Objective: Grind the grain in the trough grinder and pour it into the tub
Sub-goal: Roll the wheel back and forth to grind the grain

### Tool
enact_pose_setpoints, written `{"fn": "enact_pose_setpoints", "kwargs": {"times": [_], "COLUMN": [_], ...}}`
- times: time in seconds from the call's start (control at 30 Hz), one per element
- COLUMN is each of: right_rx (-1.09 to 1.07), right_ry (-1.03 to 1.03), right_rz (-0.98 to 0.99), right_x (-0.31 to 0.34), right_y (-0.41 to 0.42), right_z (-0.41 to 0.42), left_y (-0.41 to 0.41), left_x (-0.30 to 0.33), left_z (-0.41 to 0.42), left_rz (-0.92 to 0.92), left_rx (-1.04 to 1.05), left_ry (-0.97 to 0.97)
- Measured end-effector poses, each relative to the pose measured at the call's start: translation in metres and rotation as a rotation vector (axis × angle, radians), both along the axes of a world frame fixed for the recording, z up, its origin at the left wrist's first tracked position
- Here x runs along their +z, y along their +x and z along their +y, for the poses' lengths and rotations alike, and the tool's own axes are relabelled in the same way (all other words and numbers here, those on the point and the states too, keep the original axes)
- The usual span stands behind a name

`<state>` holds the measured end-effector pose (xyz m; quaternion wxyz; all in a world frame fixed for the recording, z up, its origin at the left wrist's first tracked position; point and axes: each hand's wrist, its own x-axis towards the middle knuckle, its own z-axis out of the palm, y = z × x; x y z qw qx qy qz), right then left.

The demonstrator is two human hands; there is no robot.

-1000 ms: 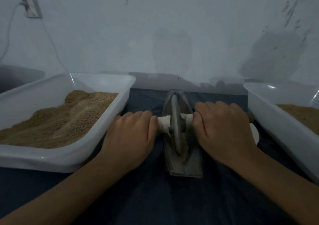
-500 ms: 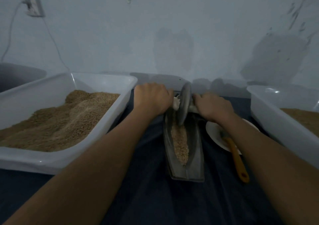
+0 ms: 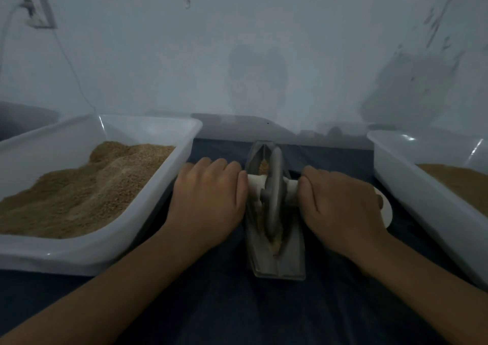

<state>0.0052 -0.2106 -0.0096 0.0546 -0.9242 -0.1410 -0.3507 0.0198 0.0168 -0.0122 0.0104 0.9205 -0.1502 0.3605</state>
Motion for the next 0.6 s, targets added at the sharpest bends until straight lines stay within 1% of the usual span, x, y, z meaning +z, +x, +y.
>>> {"fn": "enact_pose_setpoints", "kwargs": {"times": [0.03,0.07,0.13,0.23,0.27,0.33,0.37,0.4,0.47,0.5,0.53,0.6], "right_rx": [-0.04,-0.08,-0.084,-0.08,-0.072,-0.046,-0.052,-0.083,-0.106,-0.083,-0.067,-0.021], "right_ry": [-0.036,-0.125,-0.288,-0.268,-0.254,-0.208,-0.202,-0.238,-0.327,-0.348,-0.317,-0.128], "right_rz": [0.001,0.01,0.107,0.371,0.427,0.46,0.453,0.42,0.245,0.149,0.08,0.01], "right_x": [0.0,0.001,0.01,0.031,0.034,0.035,0.032,0.029,0.019,0.014,0.012,0.008], "right_y": [0.013,0.031,0.073,0.125,0.135,0.141,0.136,0.126,0.095,0.076,0.054,0.02], "right_z": [0.0,-0.002,-0.005,-0.006,-0.006,-0.007,-0.007,-0.008,-0.007,-0.005,-0.001,0.003], "left_y": [0.014,0.029,0.057,0.09,0.097,0.1,0.096,0.087,0.064,0.05,0.036,0.01], "left_x": [0.002,0.002,0.004,0.014,0.017,0.02,0.02,0.02,0.017,0.014,0.011,0.004], "left_z": [-0.003,-0.006,-0.012,-0.019,-0.022,-0.024,-0.024,-0.023,-0.019,-0.016,-0.012,-0.001], "left_rz": [0.023,0.031,0.056,0.089,0.103,0.109,0.103,0.098,0.106,0.117,0.132,0.145], "left_rx": [0.033,0.062,0.099,0.144,0.156,0.152,0.147,0.137,0.105,0.096,0.095,0.083], "left_ry": [0.028,0.083,0.18,0.203,0.198,0.183,0.188,0.195,0.204,0.2,0.192,0.135]}}
